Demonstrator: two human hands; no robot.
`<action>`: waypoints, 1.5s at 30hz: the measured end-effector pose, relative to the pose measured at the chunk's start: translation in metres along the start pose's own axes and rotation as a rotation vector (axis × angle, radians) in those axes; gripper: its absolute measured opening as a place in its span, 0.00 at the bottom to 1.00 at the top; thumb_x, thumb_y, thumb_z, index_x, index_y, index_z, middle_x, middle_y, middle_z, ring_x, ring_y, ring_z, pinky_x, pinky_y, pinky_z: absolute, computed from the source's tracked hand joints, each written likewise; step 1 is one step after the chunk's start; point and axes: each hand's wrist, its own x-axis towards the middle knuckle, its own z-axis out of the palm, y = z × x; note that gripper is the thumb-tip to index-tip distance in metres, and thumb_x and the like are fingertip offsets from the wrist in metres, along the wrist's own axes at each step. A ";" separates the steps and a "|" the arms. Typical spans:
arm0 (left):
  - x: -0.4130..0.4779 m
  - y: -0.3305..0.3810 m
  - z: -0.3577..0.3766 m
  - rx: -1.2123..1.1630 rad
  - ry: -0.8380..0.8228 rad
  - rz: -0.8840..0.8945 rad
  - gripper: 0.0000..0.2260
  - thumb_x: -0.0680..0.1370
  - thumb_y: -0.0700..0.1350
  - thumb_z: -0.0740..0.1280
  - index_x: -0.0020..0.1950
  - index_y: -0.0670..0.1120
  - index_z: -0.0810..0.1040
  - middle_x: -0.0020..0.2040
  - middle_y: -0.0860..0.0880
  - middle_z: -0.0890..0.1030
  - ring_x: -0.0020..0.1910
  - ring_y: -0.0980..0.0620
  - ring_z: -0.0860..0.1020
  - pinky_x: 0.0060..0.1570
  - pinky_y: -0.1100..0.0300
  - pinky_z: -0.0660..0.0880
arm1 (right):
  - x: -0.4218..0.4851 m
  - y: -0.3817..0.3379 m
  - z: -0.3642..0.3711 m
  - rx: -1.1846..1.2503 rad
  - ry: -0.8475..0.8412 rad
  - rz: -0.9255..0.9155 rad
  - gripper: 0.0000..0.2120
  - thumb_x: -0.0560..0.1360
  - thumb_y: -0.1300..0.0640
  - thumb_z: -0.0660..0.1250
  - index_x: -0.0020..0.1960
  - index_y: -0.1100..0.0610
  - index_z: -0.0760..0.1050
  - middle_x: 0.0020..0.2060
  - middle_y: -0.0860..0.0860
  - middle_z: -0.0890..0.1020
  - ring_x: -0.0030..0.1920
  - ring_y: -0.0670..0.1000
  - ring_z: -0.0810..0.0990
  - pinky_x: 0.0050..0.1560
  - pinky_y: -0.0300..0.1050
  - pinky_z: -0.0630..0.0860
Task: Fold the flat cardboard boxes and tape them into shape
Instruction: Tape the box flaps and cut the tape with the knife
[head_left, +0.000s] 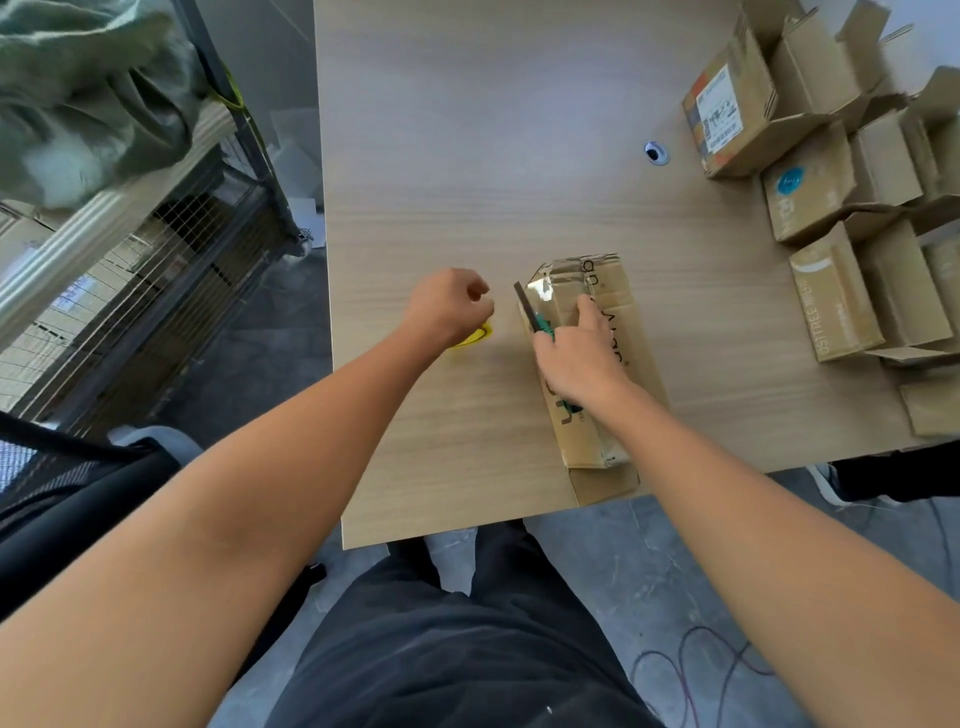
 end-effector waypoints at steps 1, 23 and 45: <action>-0.006 -0.004 -0.003 -0.096 0.005 -0.016 0.12 0.76 0.48 0.68 0.58 0.48 0.84 0.53 0.51 0.85 0.55 0.48 0.81 0.54 0.57 0.77 | -0.005 0.005 0.001 0.060 0.035 -0.030 0.28 0.84 0.45 0.52 0.60 0.67 0.80 0.82 0.55 0.47 0.81 0.55 0.44 0.80 0.59 0.48; -0.182 0.093 0.003 -0.228 0.036 0.290 0.16 0.72 0.45 0.63 0.58 0.51 0.77 0.50 0.53 0.81 0.38 0.52 0.75 0.42 0.50 0.78 | -0.124 0.059 0.005 1.065 0.278 -0.256 0.06 0.76 0.49 0.74 0.42 0.47 0.80 0.37 0.50 0.80 0.30 0.46 0.77 0.29 0.45 0.76; -0.257 0.139 0.059 -0.150 0.069 0.335 0.16 0.71 0.37 0.64 0.57 0.50 0.77 0.50 0.52 0.81 0.41 0.53 0.74 0.42 0.63 0.73 | -0.150 0.151 0.001 1.222 0.001 -0.234 0.04 0.77 0.62 0.71 0.51 0.61 0.79 0.34 0.54 0.79 0.30 0.49 0.76 0.34 0.50 0.74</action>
